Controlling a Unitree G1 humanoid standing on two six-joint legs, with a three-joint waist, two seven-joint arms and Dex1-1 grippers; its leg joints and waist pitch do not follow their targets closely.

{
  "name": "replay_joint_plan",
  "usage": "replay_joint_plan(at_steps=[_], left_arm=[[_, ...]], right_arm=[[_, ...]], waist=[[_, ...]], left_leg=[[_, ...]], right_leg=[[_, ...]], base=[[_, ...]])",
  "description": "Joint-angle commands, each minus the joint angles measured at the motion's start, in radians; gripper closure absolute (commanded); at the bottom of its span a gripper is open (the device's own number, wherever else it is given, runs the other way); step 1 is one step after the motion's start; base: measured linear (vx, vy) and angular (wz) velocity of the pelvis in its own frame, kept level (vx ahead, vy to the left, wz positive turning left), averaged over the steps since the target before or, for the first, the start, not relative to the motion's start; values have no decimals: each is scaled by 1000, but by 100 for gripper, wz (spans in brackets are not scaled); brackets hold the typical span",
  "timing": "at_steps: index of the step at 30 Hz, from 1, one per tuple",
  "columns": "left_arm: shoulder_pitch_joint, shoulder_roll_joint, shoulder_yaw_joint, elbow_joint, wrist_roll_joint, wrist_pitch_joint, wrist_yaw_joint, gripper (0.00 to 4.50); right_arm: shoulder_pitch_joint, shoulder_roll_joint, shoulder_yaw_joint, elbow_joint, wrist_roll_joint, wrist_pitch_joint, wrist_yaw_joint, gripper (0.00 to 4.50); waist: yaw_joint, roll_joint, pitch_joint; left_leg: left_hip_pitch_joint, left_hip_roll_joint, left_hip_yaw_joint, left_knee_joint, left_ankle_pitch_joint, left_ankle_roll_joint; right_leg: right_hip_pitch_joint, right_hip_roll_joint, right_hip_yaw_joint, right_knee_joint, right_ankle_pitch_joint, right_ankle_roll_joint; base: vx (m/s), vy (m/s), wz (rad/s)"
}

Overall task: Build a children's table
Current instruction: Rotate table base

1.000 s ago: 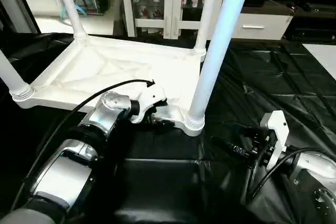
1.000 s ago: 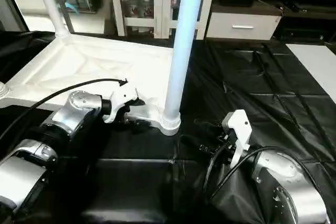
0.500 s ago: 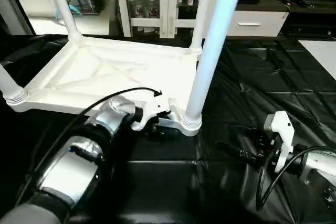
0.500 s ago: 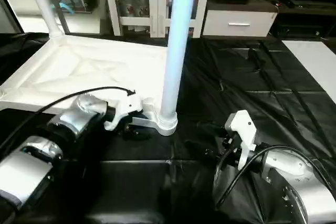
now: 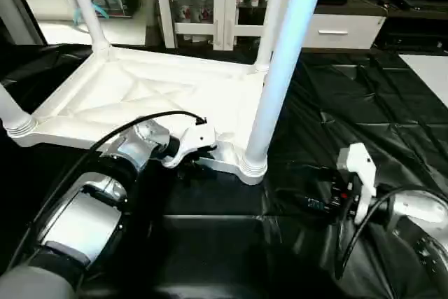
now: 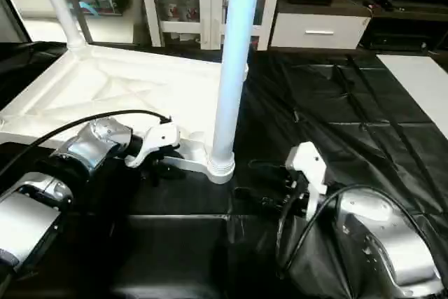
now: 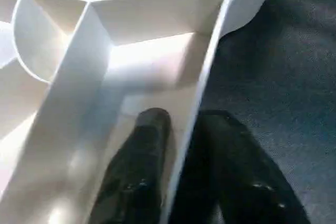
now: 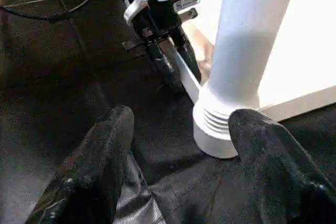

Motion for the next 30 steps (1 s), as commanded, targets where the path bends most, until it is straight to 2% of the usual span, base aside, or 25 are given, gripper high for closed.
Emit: replay_joint_plan(at_steps=[1,3,4,10,13,19,23,25,26,27,28,29,30], left_arm=[[-15,5,-11,0,15,-15,-11,338],[-13,-1,-16,-9,17,-25,-32,343],[-12,-2,-20,-12,20,-34,-34,362],[-16,-8,-23,-5,34,-50,-46,405],[-16,-7,-23,-4,40,-31,-56,422],[28,10,-17,-51,52,131,-1,445],[109,16,30,-170,20,259,48,450],[228,40,60,-354,10,349,82,450],[253,44,66,-397,8,372,87,450],[304,54,70,-488,16,432,91,450],[323,56,72,-520,15,439,91,450],[351,60,74,-566,14,451,91,450],[392,63,78,-641,8,493,90,450]], right_arm=[[-8,-1,6,7,-6,-11,9,132],[-10,3,16,12,-11,-17,18,132],[-11,4,21,16,-14,-21,23,132],[-20,6,28,26,-16,-27,32,132],[-21,6,29,31,-17,-31,35,132],[-7,21,29,16,-16,-36,16,132],[15,29,26,-6,-13,-35,-4,132],[38,36,20,-24,-11,-32,-22,132],[43,37,18,-27,-10,-31,-25,132],[51,40,13,-33,-13,-31,-32,132],[54,41,11,-34,-13,-30,-34,132],[57,42,9,-36,-12,-28,-37,132],[62,44,6,-39,-10,-25,-40,132]], waist=[[4,-14,-68],[5,-15,-67],[5,-15,-68],[6,-17,-71],[6,-18,-69],[2,-5,-67],[-2,-4,-66],[-8,-3,-65],[-11,-4,-63],[-23,-8,-63],[-23,-8,-63],[-30,-4,-59],[-33,-5,-58]], left_leg=[[30,86,-31,-78,-121,89],[30,85,-31,-79,-139,83],[31,85,-30,-79,-140,81],[29,85,-28,-75,-107,94],[27,84,-26,-76,-119,96],[31,85,-26,-80,-172,62],[31,87,-26,-84,-182,53],[29,90,-27,-87,-189,58],[25,88,-27,-87,-185,64],[28,85,-23,-86,-197,69],[28,85,-23,-86,-197,69],[23,81,-25,-87,-218,66],[26,81,-23,-88,-230,63]], right_leg=[[31,-88,44,-55,73,-295],[32,-89,44,-58,52,-292],[31,-88,44,-57,52,-291],[32,-87,44,-50,111,-295],[33,-89,46,-52,94,-295],[31,-86,48,-58,46,-298],[33,-83,49,-58,49,-304],[37,-85,51,-59,35,-297],[37,-85,51,-61,28,-292],[33,-81,53,-69,-30,-282],[33,-81,53,-69,-30,-282],[32,-81,53,-77,-128,-257],[27,-79,55,-83,-163,-248]], base=[[0,0,0],[0,0,0],[0,0,0],[0,0,0],[0,0,0],[0,0,0],[0,0,0],[0,0,0],[0,0,0],[0,0,0],[0,0,0],[0,0,0],[0,0,0]])
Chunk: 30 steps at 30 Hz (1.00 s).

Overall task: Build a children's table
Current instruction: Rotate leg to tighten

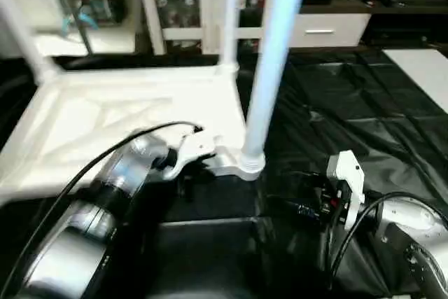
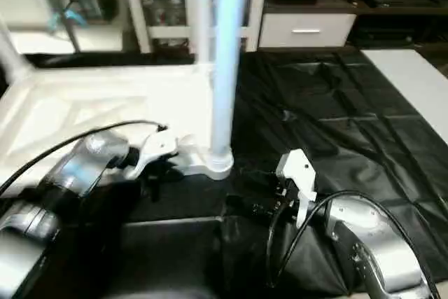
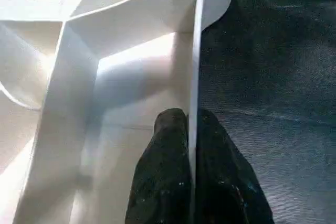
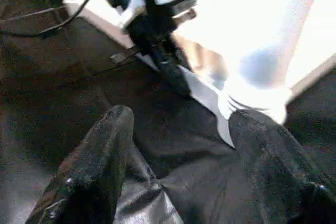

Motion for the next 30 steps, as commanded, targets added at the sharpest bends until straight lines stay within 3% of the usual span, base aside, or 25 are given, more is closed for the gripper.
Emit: replay_joint_plan(at_steps=[1,2,3,4,5,6,7,9,13,15,19,20,21,23,25,26,27,28,30], left_arm=[[132,19,4,-130,-19,82,20,450],[137,20,3,-138,-21,80,18,450],[158,24,-1,-176,-30,88,7,450],[185,27,-5,-221,-37,67,8,450],[195,28,-8,-238,-44,39,5,450],[214,23,-12,-286,-61,24,-3,450],[215,23,-12,-288,-62,21,-4,450],[227,19,-27,-346,-69,21,-17,450],[241,41,-47,-428,-56,91,-37,450],[261,56,-55,-526,-65,170,-60,450],[257,45,-34,-553,-72,182,-42,450],[257,37,-24,-558,-86,196,-40,450],[255,29,-14,-571,-108,223,-45,421],[254,26,-6,-595,-127,251,-51,403],[254,27,-5,-603,-129,256,-51,384],[257,36,-7,-637,-134,268,-55,384],[260,38,-7,-651,-137,274,-56,376],[262,42,-7,-656,-133,257,-52,351],[261,39,-2,-656,-137,241,-48,340]], right_arm=[[6,-2,-25,-31,3,4,-17,132],[7,-2,-26,-32,3,4,-17,132],[9,-3,-28,-34,5,7,-20,132],[14,-6,-32,-37,4,8,-25,132],[16,-7,-34,-37,4,8,-27,132],[16,-15,-44,-38,10,14,-26,132],[16,-15,-45,-38,11,14,-26,132],[5,-29,-62,-28,19,19,-18,132],[-13,-38,-81,-21,23,21,-19,132],[-23,-53,-100,-26,28,28,-22,132],[-32,-62,-106,-24,38,32,-5,132],[-28,-68,-103,-24,32,27,0,132],[-22,-77,-103,-22,26,21,7,132],[-13,-80,-108,-22,27,19,11,132],[-10,-79,-113,-23,31,22,10,132],[-6,-76,-114,-26,39,28,7,132],[-8,-72,-109,-25,40,31,6,132],[-8,-69,-104,-28,41,33,5,132],[-11,-64,-97,-30,42,36,7,132]], waist=[[8,-25,-43],[5,-29,-41],[0,-25,-40],[0,-32,-42],[1,-25,-42],[1,-33,-44],[2,-31,-43],[5,-38,-42],[11,-28,-43],[14,-30,-44],[15,-19,-45],[14,-23,-46],[16,-22,-47],[18,-39,-49],[24,-30,-55],[21,-50,-55],[27,-41,-54],[22,-60,-53],[25,-56,-50]], left_leg=[[11,81,-45,-85,-237,52],[8,83,-47,-87,-239,50],[11,79,-46,-89,-254,48],[17,80,-44,-87,-263,45],[16,80,-45,-88,-252,45],[16,79,-42,-87,-239,49],[16,78,-41,-86,-232,55],[16,77,-39,-86,-231,60],[19,77,-38,-86,-211,57],[19,78,-38,-86,-193,59],[19,75,-37,-84,-187,57],[19,74,-36,-84,-188,57],[20,74,-36,-83,-184,58],[17,74,-34,-79,-165,67],[16,76,-35,-73,-109,87],[14,77,-34,-73,-93,97],[11,77,-36,-72,-77,106],[11,76,-33,-71,-76,117],[11,76,-34,-72,-96,116]], right_leg=[[29,-80,40,-81,-193,-239],[30,-80,39,-82,-206,-230],[23,-73,39,-87,-241,-214],[19,-73,40,-89,-252,-211],[19,-72,42,-88,-240,-207],[18,-71,42,-85,-221,-206],[16,-71,42,-87,-213,-203],[15,-72,43,-88,-225,-194],[12,-69,43,-87,-202,-189],[15,-70,43,-83,-184,-194],[14,-64,42,-80,-131,-209],[15,-64,42,-81,-125,-210],[16,-65,42,-80,-113,-215],[20,-68,41,-76,-97,-223],[18,-67,40,-67,-28,-236],[20,-65,38,-65,-3,-240],[20,-66,37,-59,27,-249],[20,-64,36,-60,38,-249],[19,-67,37,-62,1,-245]], base=[[0,0,0],[0,0,0],[0,0,0],[0,0,0],[0,0,0],[0,0,0],[0,0,0],[0,0,0],[0,0,0],[0,0,0],[0,0,0],[0,0,0],[0,0,0],[0,0,0],[0,0,0],[0,0,0],[0,0,0],[0,0,0],[0,0,0]])
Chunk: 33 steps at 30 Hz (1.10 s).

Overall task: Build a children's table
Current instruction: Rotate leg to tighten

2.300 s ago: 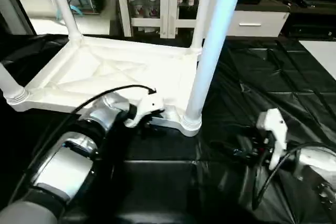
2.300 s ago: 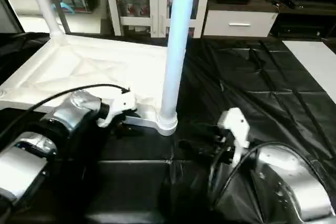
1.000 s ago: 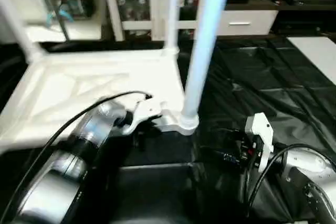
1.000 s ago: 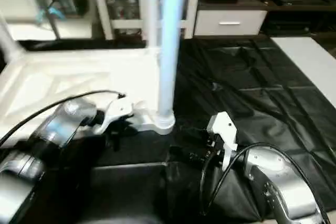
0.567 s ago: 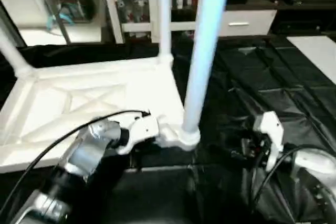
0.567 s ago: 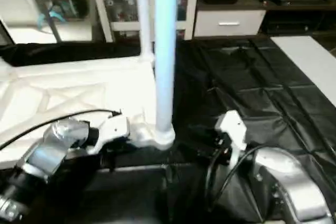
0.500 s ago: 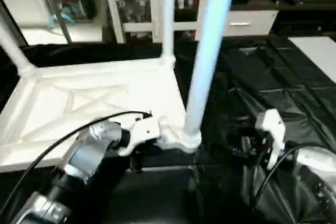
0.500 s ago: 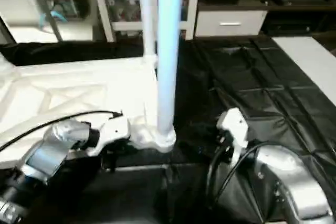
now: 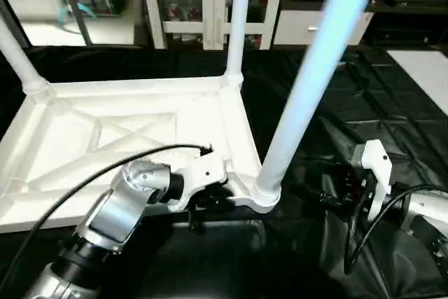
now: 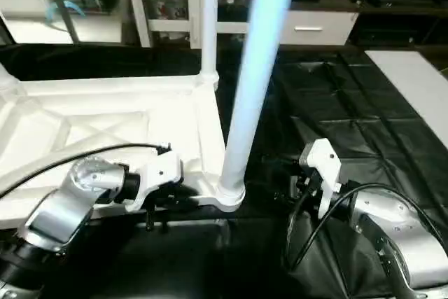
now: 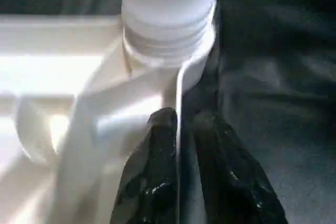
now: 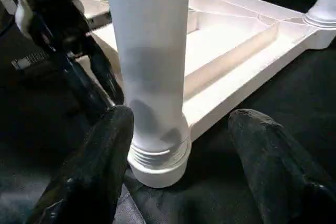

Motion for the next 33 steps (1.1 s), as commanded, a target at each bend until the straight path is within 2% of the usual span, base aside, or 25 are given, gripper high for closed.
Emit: replay_joint_plan(at_steps=[1,7,8,9,10,12,14,18,19,25,33], left_arm=[[-6,-3,17,-4,-20,-24,4,340],[-41,1,-16,49,-4,-51,31,340],[-47,1,-23,65,1,-66,36,340],[-53,-1,-26,78,5,-70,43,340],[-67,-9,-28,101,8,-70,54,340],[-75,-16,-28,115,8,-61,57,340],[-82,-20,-32,127,3,-52,50,313],[-82,-8,-50,136,6,-72,48,289],[-78,-2,-53,133,1,-69,42,275],[-55,43,-62,109,-13,-47,2,275],[-75,13,-66,189,-8,-103,57,275]], right_arm=[[-8,11,16,-13,10,7,2,132],[-38,11,27,10,3,2,12,132],[-42,9,26,12,3,2,15,132],[-44,7,25,13,3,0,16,132],[-47,4,21,16,2,-1,21,132],[-46,2,19,17,-1,-3,24,132],[-42,0,19,17,-4,-6,25,132],[-35,1,19,23,-11,-13,17,132],[-33,3,19,23,-12,-15,16,132],[-25,8,12,28,-16,-18,10,132],[-21,18,19,27,-17,-18,3,132]], waist=[[5,-15,-56],[5,-15,-53],[6,-7,-54],[5,-10,-54],[5,-5,-54],[5,-6,-56],[6,-3,-57],[5,-4,-58],[4,0,-59],[3,3,-59],[6,4,-59]], left_leg=[[24,77,-36,-69,-115,102],[30,76,-36,-72,-168,58],[31,76,-37,-73,-171,53],[29,76,-36,-73,-171,50],[29,76,-38,-74,-182,39],[29,76,-38,-74,-178,33],[29,76,-38,-72,-177,33],[28,75,-38,-71,-172,40],[29,75,-37,-71,-173,40],[31,75,-38,-71,-175,42],[31,76,-39,-73,-205,23]], right_leg=[[31,-67,37,-62,-24,-243],[26,-64,39,-68,-83,-223],[26,-65,40,-68,-86,-222],[26,-63,40,-68,-86,-220],[27,-64,40,-69,-93,-216],[28,-63,40,-67,-70,-222],[29,-64,40,-66,-57,-228],[31,-65,40,-65,-39,-234],[30,-64,40,-65,-35,-236],[29,-62,38,-62,-29,-248],[30,-64,39,-66,-63,-237]], base=[[0,0,0],[0,0,0],[0,0,0],[0,0,0],[0,0,0],[0,0,0],[0,0,0],[0,0,0],[0,0,0],[0,0,0],[0,0,0]])
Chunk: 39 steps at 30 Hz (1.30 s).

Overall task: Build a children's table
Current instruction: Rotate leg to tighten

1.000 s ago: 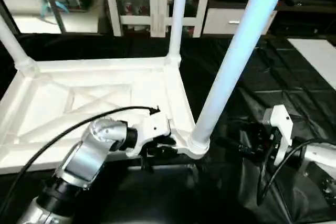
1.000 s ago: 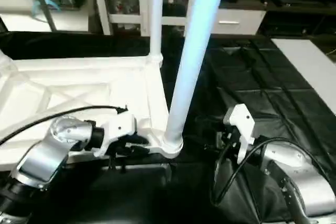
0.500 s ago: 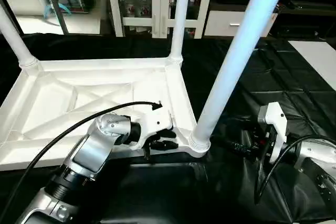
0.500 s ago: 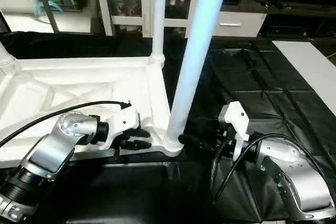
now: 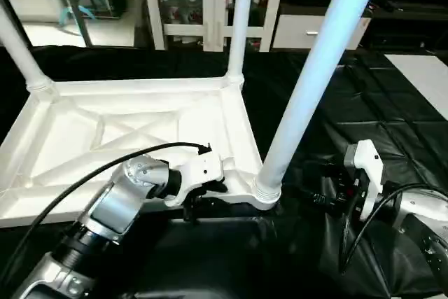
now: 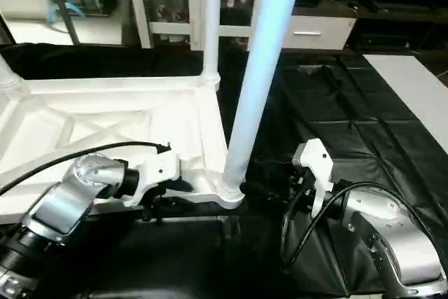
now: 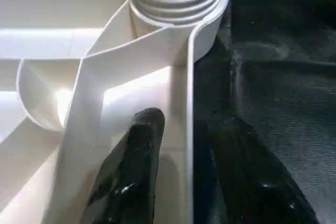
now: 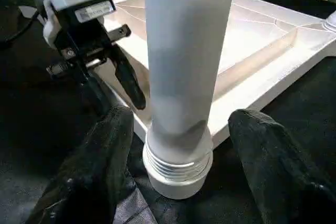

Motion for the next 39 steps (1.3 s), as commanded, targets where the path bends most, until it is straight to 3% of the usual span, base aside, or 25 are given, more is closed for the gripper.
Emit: replay_joint_plan(at_steps=[1,16,21,22,28,32,33,39], left_arm=[[-26,-21,-7,25,-6,-27,20,275],[-56,-14,-62,86,7,-51,-20,275],[-52,-32,-49,103,2,-57,20,323],[-52,-41,-42,112,-3,-70,31,336],[-50,-49,-46,131,-10,-91,37,397],[-38,-44,-50,132,-10,-102,33,410],[-34,-43,-51,133,-10,-107,33,439],[-21,-50,-40,149,-16,-143,51,447]], right_arm=[[5,0,-8,9,-12,-19,-6,132],[10,-6,-17,0,-8,-13,-9,132],[10,-6,-18,-2,-6,-12,-11,132],[10,-6,-18,-1,-6,-12,-11,132],[6,-9,-17,7,-6,-15,-4,132],[4,-13,-21,13,-6,-17,-1,132],[4,-14,-22,14,-7,-18,0,132],[-1,-15,-33,22,-2,-18,-1,132]], waist=[[3,5,-58],[1,8,-57],[1,7,-57],[1,3,-57],[4,4,-54],[2,3,-54],[2,3,-55],[2,0,-55]], left_leg=[[30,75,-38,-81,-210,23],[31,76,-39,-83,-235,13],[30,76,-39,-83,-234,13],[29,75,-38,-82,-233,17],[31,77,-40,-87,-274,1],[30,76,-41,-87,-276,-2],[30,77,-41,-87,-269,0],[27,76,-39,-84,-237,19]], right_leg=[[27,-64,38,-69,-78,-235],[24,-64,38,-73,-111,-228],[25,-64,38,-73,-111,-229],[24,-64,38,-75,-113,-230],[21,-67,39,-83,-200,-204],[20,-67,39,-84,-207,-198],[20,-67,39,-83,-198,-198],[22,-67,39,-79,-161,-207]], base=[[0,0,0],[0,0,0],[0,0,0],[0,0,0],[0,0,0],[0,0,0],[0,0,0],[0,0,0]])
